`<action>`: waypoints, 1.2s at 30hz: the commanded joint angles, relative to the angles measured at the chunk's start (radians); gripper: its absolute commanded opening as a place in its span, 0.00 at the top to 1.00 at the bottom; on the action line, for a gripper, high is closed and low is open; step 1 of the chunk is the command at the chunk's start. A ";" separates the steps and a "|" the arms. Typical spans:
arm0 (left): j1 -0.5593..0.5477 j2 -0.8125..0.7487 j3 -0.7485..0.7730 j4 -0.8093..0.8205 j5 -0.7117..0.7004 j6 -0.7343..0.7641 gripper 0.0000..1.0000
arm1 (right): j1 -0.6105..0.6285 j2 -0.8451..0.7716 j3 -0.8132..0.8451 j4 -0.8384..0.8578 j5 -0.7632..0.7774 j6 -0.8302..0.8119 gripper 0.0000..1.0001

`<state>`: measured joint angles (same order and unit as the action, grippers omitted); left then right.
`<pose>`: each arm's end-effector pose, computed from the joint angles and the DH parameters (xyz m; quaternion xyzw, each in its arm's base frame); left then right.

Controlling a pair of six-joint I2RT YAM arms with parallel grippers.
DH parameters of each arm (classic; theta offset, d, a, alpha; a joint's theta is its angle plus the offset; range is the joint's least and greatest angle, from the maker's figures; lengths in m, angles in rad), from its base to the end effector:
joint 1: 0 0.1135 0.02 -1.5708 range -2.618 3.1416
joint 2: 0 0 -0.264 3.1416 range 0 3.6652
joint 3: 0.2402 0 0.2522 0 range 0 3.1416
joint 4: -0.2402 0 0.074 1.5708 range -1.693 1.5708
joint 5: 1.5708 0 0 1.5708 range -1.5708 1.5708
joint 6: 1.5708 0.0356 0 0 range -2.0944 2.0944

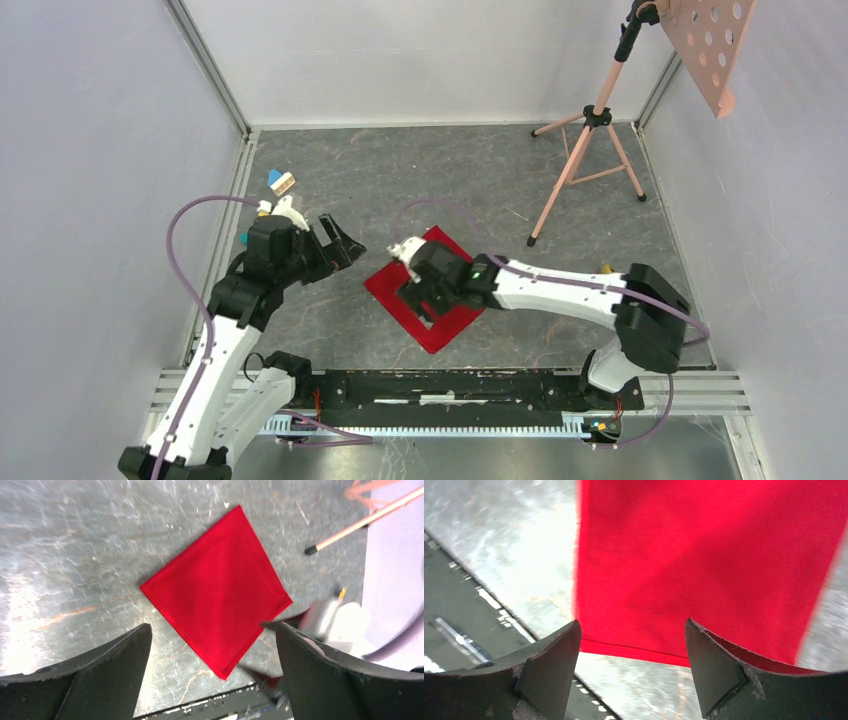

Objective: Fold the napkin into a case and place the utensils inside
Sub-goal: Pick up the lower triangle-folded napkin from the center of the board.

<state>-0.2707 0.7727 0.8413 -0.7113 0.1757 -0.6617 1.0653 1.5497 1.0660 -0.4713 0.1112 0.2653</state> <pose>0.1511 -0.0484 0.3091 -0.1345 0.8815 -0.2705 0.3630 0.1596 0.2801 0.2273 -0.3550 0.8829 0.1451 0.2707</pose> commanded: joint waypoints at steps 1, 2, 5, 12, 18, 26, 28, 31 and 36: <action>0.000 -0.117 0.047 -0.031 -0.165 -0.040 0.00 | 0.140 0.129 0.107 -0.113 -0.020 0.068 0.19; 0.001 -0.141 0.045 -0.031 -0.172 -0.042 0.00 | 0.161 0.156 0.127 -0.127 -0.022 0.066 0.21; 0.001 -0.200 0.046 -0.032 -0.212 -0.041 0.00 | 0.197 0.208 0.162 -0.143 -0.035 0.069 0.26; 0.001 -0.206 0.065 -0.054 -0.220 -0.016 0.00 | 0.225 0.275 0.183 -0.183 -0.028 0.059 0.39; 0.001 -0.189 0.050 -0.035 -0.200 -0.011 0.00 | 0.246 0.322 0.207 -0.205 0.016 0.063 0.45; 0.001 -0.179 0.050 -0.028 -0.202 -0.001 0.00 | 0.272 0.366 0.159 -0.172 0.114 0.082 0.62; 0.001 -0.176 0.047 -0.027 -0.207 0.003 0.00 | 0.271 0.362 0.124 -0.144 0.130 0.086 0.71; 0.001 -0.166 0.037 -0.027 -0.207 0.003 0.00 | 0.271 0.342 0.095 -0.096 0.135 0.080 0.85; 0.001 -0.144 0.020 -0.009 -0.180 -0.011 0.00 | 0.269 0.285 0.077 -0.031 0.134 0.070 1.00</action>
<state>-0.2707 0.6102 0.8749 -0.7673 -0.0200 -0.6682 1.3384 1.8515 1.1831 -0.5774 0.2008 0.3393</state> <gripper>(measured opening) 0.994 0.023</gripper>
